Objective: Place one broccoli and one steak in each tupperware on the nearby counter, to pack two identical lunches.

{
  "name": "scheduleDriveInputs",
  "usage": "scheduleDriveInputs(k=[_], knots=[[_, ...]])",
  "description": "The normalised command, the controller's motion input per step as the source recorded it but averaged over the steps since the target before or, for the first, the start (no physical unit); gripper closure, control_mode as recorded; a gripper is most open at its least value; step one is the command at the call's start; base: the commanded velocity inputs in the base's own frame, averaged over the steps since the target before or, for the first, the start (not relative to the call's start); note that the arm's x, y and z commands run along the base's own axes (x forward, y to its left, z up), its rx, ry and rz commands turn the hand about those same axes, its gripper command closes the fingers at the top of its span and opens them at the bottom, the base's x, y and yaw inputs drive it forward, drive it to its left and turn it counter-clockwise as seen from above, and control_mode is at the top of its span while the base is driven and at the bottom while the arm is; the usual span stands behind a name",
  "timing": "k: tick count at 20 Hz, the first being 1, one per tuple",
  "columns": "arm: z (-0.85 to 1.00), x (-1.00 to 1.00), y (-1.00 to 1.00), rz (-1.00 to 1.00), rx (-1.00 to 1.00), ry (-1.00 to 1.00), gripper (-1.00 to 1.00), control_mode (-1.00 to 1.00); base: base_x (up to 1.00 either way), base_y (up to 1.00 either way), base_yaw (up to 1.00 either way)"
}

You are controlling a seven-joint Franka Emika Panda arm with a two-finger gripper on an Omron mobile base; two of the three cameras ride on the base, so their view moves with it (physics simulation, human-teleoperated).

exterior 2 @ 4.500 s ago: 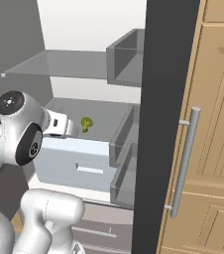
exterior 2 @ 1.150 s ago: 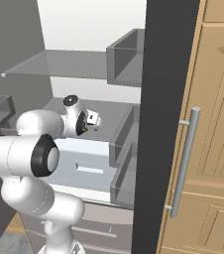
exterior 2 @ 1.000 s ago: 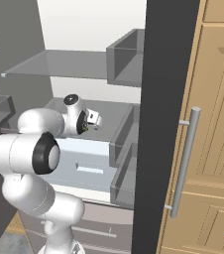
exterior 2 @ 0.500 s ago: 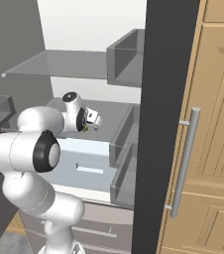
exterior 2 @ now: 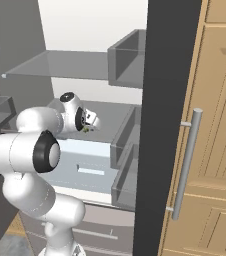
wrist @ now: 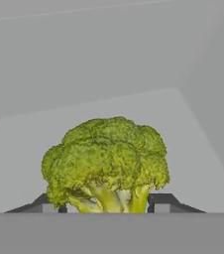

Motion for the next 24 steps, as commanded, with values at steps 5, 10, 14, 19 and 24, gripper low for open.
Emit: scheduleDriveInputs(k=[5,10,14,19,24], knots=[[-0.41,-0.06,-0.23,-0.01,0.0,0.0,1.0,-1.0,0.0,0.0,0.0],[-0.08,-0.49,-0.51,0.0,0.0,0.0,1.0,-1.0,0.0,0.0,0.0],[0.0,-0.97,-0.61,0.0,0.0,0.0,1.0,-1.0,0.0,0.0,0.0],[0.32,-1.0,-0.31,0.0,0.0,-0.03,1.0,-1.0,0.0,0.0,0.0],[0.62,-1.0,0.0,0.02,0.0,-0.01,1.0,-1.0,0.0,0.0,0.0]])
